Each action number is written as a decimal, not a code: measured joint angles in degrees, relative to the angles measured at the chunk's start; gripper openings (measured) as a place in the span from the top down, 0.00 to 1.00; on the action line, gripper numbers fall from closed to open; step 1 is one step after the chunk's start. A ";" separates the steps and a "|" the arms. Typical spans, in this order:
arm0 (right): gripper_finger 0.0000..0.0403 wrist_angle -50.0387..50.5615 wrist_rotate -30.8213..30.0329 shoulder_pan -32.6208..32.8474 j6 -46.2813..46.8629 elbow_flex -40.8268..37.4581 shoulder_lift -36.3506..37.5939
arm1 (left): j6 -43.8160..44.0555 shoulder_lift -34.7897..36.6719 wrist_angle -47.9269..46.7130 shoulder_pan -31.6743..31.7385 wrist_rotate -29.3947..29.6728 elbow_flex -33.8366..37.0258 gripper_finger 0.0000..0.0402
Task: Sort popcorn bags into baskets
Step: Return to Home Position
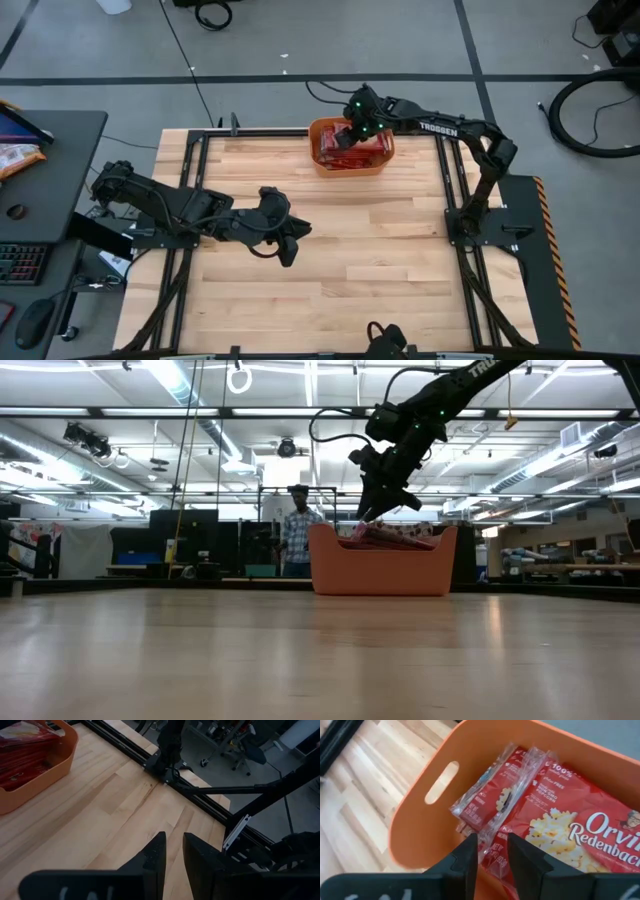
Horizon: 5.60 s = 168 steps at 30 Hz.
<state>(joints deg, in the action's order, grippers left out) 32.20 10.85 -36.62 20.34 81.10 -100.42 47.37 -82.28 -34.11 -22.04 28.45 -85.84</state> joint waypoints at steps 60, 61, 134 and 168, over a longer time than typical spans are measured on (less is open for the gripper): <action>0.74 4.76 -25.02 33.81 -4.41 -12.53 46.90 | -5.35 22.28 -29.48 -5.09 16.47 0.02 0.99; 0.74 3.31 -25.04 34.95 -3.31 -14.40 47.99 | -5.24 22.92 -29.73 -5.09 16.82 0.02 0.99; 0.98 -36.20 -30.69 57.67 29.08 -80.76 91.58 | 20.96 61.66 26.16 -5.18 23.10 70.37 0.99; 0.94 -35.54 -26.18 57.50 -21.59 -80.72 91.32 | -34.57 61.68 12.83 -5.20 6.25 70.36 0.91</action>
<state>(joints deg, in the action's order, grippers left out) -3.33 -15.33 20.88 -1.26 0.38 -9.10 12.80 -20.60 -21.27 -27.24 34.70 -15.49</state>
